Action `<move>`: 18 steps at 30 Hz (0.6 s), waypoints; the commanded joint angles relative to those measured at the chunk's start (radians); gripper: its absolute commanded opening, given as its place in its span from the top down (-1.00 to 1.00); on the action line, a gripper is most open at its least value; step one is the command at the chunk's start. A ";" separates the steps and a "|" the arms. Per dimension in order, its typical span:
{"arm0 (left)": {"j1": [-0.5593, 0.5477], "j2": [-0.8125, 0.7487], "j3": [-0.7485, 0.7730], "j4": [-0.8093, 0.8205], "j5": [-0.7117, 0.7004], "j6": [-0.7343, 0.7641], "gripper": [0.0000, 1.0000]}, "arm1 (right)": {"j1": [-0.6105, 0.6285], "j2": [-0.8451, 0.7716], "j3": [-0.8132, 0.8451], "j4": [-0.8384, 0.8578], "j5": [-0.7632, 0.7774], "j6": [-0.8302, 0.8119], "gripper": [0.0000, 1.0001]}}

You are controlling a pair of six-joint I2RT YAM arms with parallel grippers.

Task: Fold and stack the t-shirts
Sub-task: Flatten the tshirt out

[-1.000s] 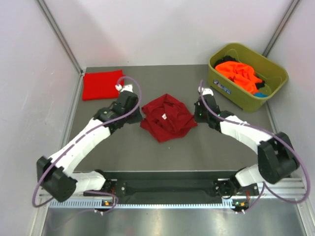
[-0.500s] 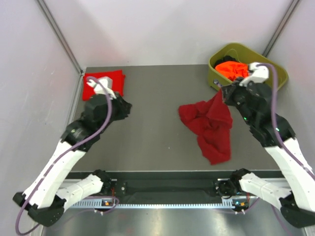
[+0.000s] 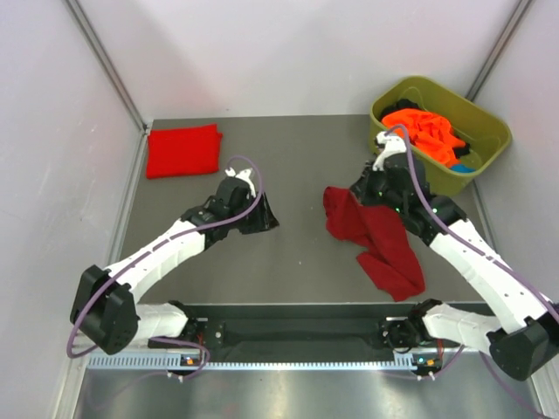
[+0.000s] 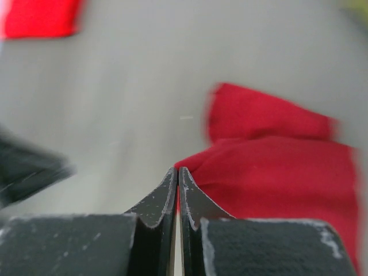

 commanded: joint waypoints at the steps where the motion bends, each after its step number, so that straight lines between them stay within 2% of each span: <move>1: 0.002 0.000 0.063 0.057 -0.028 -0.017 -0.04 | 0.042 0.039 0.042 0.191 -0.238 0.040 1.00; 2: 0.000 -0.001 0.043 0.086 -0.020 -0.011 -0.04 | 0.043 0.060 0.051 0.190 -0.232 0.052 1.00; 4: 0.000 0.002 0.005 0.172 0.090 -0.006 -0.05 | 0.043 0.085 0.092 0.164 -0.153 0.063 1.00; 6: -0.027 0.034 -0.054 0.322 0.165 -0.050 -0.03 | 0.034 0.096 0.093 0.134 -0.072 0.065 1.00; 11: -0.203 0.186 -0.013 0.404 0.097 -0.055 -0.01 | -0.120 0.065 0.022 0.128 0.030 0.074 1.00; 14: -0.270 0.288 0.036 0.464 0.097 -0.064 -0.01 | -0.222 0.036 -0.030 0.110 0.028 0.056 1.00; 18: -0.330 0.413 0.127 0.487 0.100 -0.044 -0.01 | -0.296 -0.039 -0.139 0.062 0.077 0.046 1.00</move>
